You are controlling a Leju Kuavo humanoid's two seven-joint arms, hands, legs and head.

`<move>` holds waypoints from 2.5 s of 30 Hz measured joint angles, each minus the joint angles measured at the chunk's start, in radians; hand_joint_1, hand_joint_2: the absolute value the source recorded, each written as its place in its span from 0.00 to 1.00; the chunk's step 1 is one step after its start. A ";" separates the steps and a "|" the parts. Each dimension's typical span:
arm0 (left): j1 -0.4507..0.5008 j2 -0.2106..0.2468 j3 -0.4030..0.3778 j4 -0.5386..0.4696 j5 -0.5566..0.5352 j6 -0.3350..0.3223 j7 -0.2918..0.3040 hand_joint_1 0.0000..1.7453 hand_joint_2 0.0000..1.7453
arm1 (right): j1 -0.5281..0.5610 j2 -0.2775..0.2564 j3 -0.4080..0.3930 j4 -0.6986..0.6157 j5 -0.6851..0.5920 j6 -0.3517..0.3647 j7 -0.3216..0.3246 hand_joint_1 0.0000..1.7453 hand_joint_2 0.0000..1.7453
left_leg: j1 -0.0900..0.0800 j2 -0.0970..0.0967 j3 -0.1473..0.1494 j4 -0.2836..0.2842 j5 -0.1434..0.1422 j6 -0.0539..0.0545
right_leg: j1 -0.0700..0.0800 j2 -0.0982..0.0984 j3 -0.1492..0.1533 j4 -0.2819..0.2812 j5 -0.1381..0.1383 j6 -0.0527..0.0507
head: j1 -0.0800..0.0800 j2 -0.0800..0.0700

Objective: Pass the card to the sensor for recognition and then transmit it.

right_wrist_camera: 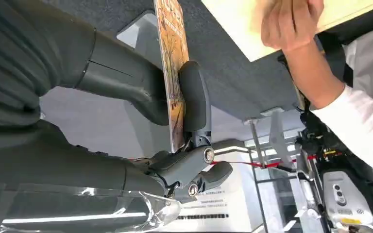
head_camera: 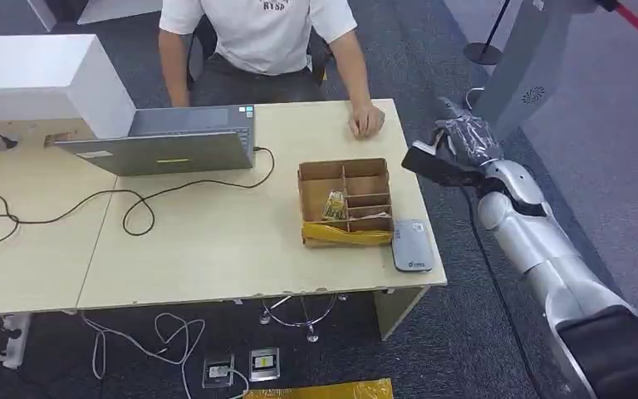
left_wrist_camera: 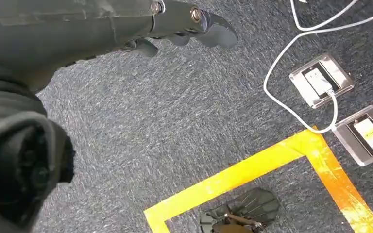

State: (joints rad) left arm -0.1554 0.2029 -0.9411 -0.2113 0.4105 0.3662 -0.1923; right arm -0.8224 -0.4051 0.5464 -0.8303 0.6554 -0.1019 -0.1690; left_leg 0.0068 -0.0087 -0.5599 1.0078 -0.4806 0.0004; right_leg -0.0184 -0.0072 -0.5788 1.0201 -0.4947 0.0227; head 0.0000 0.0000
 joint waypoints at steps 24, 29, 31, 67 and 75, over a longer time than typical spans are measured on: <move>0.000 0.000 0.000 0.000 0.010 0.001 0.023 0.00 0.00 | 0.252 -0.040 -0.084 -0.227 0.041 0.060 0.080 1.00 1.00 | 0.000 0.001 0.000 0.000 -0.001 0.000 | 0.000 0.002 0.000 0.000 0.000 0.000 | 0.000 0.000; 0.000 0.000 0.000 0.000 0.013 0.001 0.026 0.00 0.00 | 0.306 -0.039 -0.092 -0.269 0.046 0.068 0.095 1.00 1.00 | 0.000 0.001 0.000 0.000 -0.001 0.000 | 0.000 0.001 0.000 0.000 0.000 0.000 | 0.000 0.000; 0.000 0.000 0.000 0.000 0.013 0.000 0.030 0.00 0.00 | 0.321 -0.037 -0.097 -0.279 0.046 0.071 0.100 1.00 1.00 | 0.000 0.001 0.000 0.000 -0.001 0.000 | 0.000 0.001 0.000 0.000 0.000 0.000 | 0.000 0.000; -0.001 0.003 0.000 0.001 -0.013 -0.002 0.042 0.00 0.00 | 0.423 -0.023 -0.101 -0.288 0.032 0.065 0.136 1.00 1.00 | 0.000 0.001 0.000 0.000 -0.001 0.000 | 0.000 0.001 0.000 0.000 0.000 0.000 | 0.000 0.000; -0.003 0.004 0.000 0.001 -0.018 -0.008 0.042 0.00 0.00 | 0.424 -0.019 -0.102 -0.276 0.023 0.064 0.141 1.00 1.00 | 0.000 0.001 0.000 0.000 -0.001 0.000 | 0.000 0.002 0.000 0.000 0.000 0.000 | 0.000 0.000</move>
State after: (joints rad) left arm -0.1582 0.2071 -0.9411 -0.2106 0.3925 0.3586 -0.1499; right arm -0.3988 -0.4246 0.4448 -1.1067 0.6783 -0.0374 -0.0278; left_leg 0.0069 -0.0079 -0.5601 1.0074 -0.4812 0.0002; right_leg -0.0184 -0.0057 -0.5792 1.0201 -0.4950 0.0225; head 0.0004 0.0000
